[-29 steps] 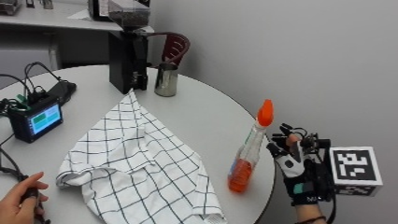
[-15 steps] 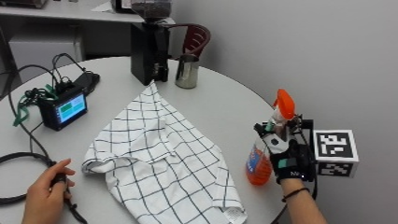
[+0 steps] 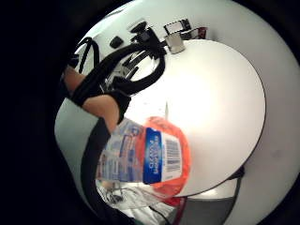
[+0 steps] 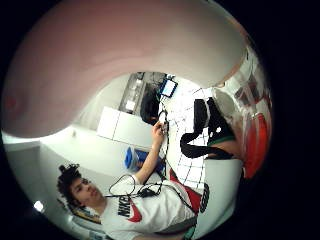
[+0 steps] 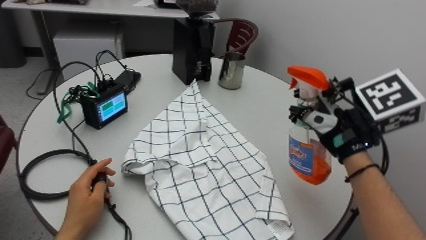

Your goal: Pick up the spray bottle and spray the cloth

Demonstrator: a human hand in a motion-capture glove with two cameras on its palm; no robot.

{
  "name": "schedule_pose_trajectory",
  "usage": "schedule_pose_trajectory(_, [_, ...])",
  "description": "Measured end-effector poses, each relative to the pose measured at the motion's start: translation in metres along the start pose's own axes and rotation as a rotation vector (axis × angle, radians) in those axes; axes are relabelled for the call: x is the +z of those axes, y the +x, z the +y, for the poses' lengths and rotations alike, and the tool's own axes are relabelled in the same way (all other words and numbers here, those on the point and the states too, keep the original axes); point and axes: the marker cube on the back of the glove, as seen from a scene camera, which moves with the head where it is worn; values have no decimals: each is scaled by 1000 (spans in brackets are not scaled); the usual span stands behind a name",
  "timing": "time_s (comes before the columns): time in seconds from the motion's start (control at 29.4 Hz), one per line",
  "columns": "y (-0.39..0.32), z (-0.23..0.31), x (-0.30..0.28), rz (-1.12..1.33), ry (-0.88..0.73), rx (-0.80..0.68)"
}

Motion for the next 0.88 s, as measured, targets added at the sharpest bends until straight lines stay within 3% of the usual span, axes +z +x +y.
schedule_pose_trajectory(0.2, [-54, -18, 16, 81, -156, 30])
schedule_pose_trajectory(0.41, [-15, -15, 57, 154, -306, 121])
schedule_pose_trajectory(0.54, [-18, -21, 50, 153, -338, 158])
schedule_pose_trajectory(0.75, [-84, -39, 21, 199, -296, 97])
schedule_pose_trajectory(0.88, [-74, -34, 43, 248, -364, 151])
